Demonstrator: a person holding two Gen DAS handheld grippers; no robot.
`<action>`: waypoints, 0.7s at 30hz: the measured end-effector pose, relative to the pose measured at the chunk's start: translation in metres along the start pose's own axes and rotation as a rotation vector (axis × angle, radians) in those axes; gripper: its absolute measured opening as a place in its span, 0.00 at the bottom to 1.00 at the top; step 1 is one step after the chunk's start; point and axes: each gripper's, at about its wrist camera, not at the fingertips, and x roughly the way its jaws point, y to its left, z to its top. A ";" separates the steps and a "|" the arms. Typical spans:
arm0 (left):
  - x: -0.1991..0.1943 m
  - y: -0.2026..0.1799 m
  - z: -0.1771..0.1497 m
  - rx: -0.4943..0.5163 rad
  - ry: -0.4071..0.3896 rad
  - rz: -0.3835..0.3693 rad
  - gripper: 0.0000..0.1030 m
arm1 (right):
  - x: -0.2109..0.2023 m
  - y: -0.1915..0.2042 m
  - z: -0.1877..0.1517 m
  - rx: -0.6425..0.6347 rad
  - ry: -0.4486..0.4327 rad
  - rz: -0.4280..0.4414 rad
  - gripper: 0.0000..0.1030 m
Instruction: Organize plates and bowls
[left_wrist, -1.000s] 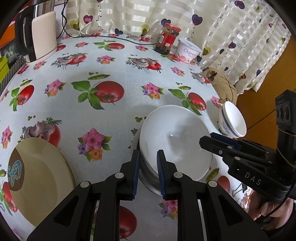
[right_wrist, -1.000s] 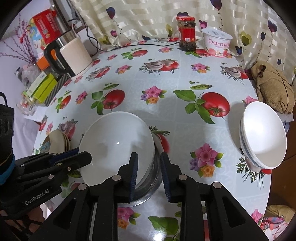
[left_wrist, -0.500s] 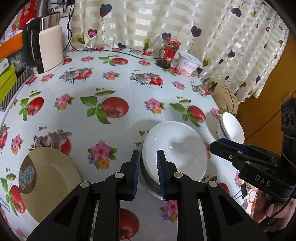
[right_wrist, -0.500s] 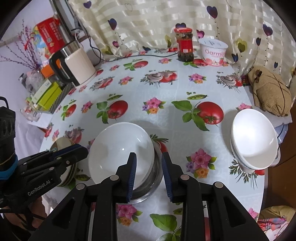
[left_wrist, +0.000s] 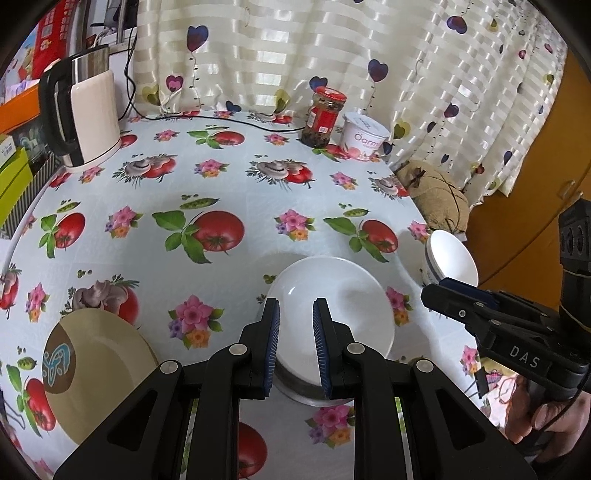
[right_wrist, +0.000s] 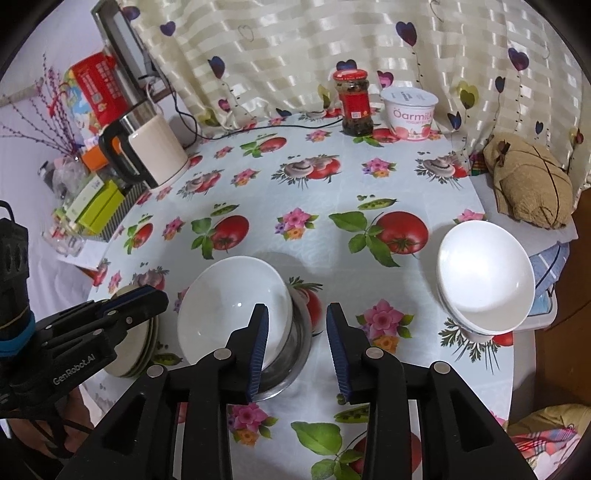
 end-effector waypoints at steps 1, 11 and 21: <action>0.000 -0.002 0.001 0.005 -0.001 -0.002 0.19 | -0.001 -0.001 0.000 0.002 -0.002 0.000 0.31; 0.001 -0.024 0.009 0.040 -0.011 -0.029 0.19 | -0.016 -0.020 0.001 0.037 -0.036 -0.009 0.32; 0.011 -0.051 0.018 0.089 0.005 -0.060 0.19 | -0.031 -0.051 0.001 0.090 -0.072 -0.039 0.32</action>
